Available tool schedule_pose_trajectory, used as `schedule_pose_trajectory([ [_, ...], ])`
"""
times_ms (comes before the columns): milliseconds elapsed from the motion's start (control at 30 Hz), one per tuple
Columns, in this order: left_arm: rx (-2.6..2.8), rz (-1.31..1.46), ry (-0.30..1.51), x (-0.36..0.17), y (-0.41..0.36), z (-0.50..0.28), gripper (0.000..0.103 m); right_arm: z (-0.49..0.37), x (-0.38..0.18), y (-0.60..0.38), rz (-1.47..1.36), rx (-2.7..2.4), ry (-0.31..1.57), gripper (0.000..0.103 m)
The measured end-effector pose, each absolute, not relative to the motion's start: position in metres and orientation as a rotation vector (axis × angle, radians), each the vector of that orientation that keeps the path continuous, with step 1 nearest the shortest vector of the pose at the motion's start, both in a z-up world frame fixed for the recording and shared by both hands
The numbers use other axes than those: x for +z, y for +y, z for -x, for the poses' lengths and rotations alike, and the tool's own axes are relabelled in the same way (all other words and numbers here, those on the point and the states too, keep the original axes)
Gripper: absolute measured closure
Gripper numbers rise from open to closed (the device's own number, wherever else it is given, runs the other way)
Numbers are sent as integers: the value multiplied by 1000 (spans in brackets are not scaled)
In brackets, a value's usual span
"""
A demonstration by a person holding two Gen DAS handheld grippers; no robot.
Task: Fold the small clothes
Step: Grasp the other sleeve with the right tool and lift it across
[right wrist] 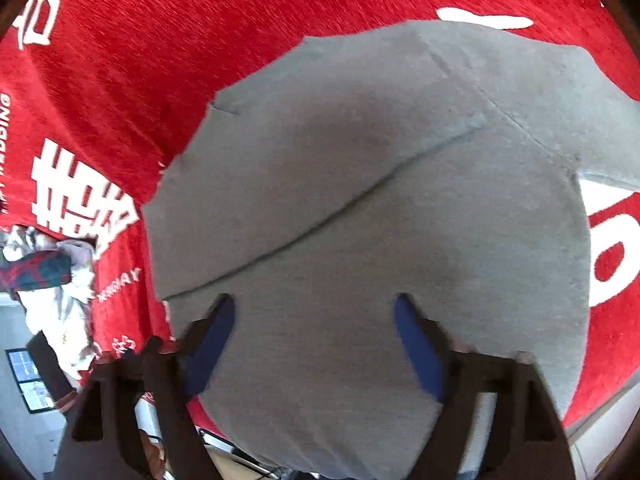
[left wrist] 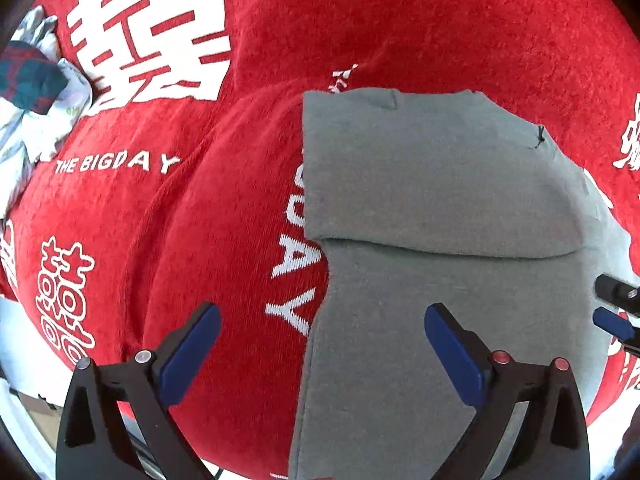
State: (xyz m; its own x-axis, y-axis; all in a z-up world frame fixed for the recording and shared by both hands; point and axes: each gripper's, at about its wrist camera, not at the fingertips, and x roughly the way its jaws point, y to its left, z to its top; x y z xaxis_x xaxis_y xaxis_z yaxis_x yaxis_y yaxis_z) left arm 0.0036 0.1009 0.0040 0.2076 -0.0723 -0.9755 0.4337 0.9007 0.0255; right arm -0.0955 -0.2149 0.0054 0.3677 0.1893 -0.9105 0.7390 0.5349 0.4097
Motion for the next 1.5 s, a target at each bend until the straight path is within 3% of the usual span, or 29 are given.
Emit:
schedule_pose_trajectory([
  [133,-359,-352,1304,6,99,0,1,104,8,-217,-1054,-421,1103,17],
  [233,-375,-384,1309,2,94,5,1,117,9,-221,-1096,-408,1055,0],
  [533,-489,-414,1319,-1,49,31,1,162,-5,-253,-1196,-429,1021,0],
  [900,-574,-509,1318,-5,-61,63,1,258,-24,-349,-1358,-577,936,0],
  [1300,-709,-594,1305,-18,-186,109,1,408,-43,-474,-1557,-906,630,0],
  [1500,-748,-631,1297,-25,-216,130,1,425,-48,-504,-1648,-887,439,0],
])
